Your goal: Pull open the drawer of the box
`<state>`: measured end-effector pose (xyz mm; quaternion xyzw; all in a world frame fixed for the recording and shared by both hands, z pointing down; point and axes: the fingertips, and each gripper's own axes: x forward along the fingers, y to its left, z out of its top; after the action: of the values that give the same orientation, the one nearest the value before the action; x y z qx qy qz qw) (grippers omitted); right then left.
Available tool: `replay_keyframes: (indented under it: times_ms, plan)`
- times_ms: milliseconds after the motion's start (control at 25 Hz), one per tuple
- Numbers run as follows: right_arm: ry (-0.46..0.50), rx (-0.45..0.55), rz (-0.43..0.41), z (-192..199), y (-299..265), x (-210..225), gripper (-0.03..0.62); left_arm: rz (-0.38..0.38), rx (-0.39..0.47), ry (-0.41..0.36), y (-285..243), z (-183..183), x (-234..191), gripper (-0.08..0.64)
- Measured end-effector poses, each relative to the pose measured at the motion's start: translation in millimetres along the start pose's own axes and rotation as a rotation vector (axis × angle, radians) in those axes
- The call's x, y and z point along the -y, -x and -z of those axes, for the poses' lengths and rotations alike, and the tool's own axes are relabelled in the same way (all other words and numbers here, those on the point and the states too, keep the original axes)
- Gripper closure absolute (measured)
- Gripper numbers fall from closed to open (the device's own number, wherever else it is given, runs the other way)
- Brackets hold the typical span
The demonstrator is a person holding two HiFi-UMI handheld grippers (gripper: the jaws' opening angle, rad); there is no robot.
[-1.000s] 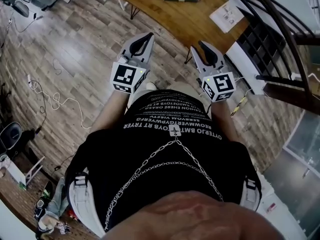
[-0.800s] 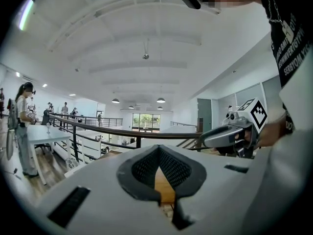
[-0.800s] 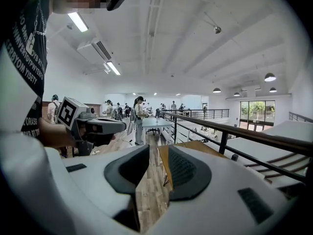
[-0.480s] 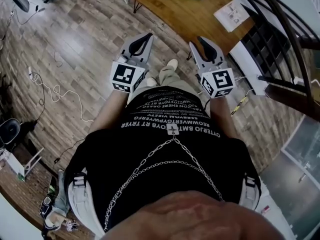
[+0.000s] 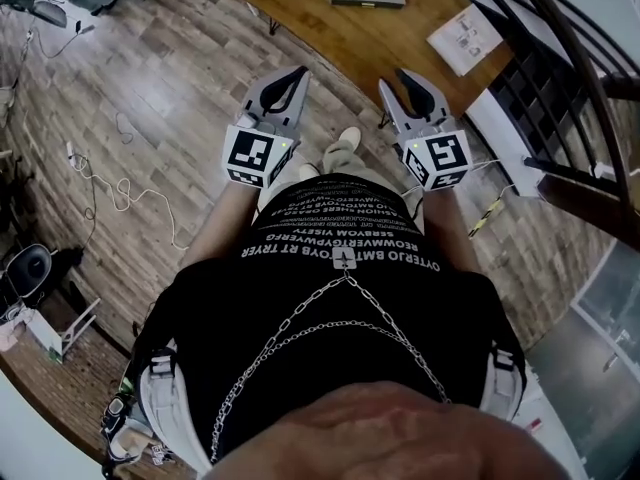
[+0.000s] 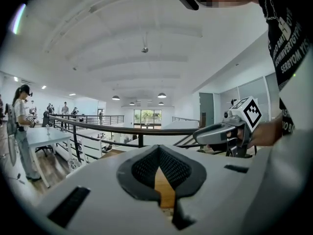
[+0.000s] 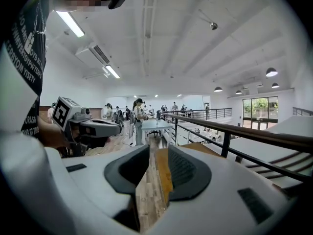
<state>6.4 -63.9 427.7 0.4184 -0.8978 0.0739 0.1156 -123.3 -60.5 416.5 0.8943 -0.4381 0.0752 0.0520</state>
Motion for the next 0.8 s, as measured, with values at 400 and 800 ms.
replay_keyframes:
  times_ms: [400,800]
  plan:
    - [-0.010,-0.003,-0.009,-10.8,-42.1,55.4,0.492,-0.008,-0.027,-0.010,-57.8,-9.9,-27.6,0.554]
    - [0.007,0.001,-0.013,-32.5,-78.1,111.8,0.492,-0.016,-0.010,-0.022,-107.9,-26.1,-52.2,0.554]
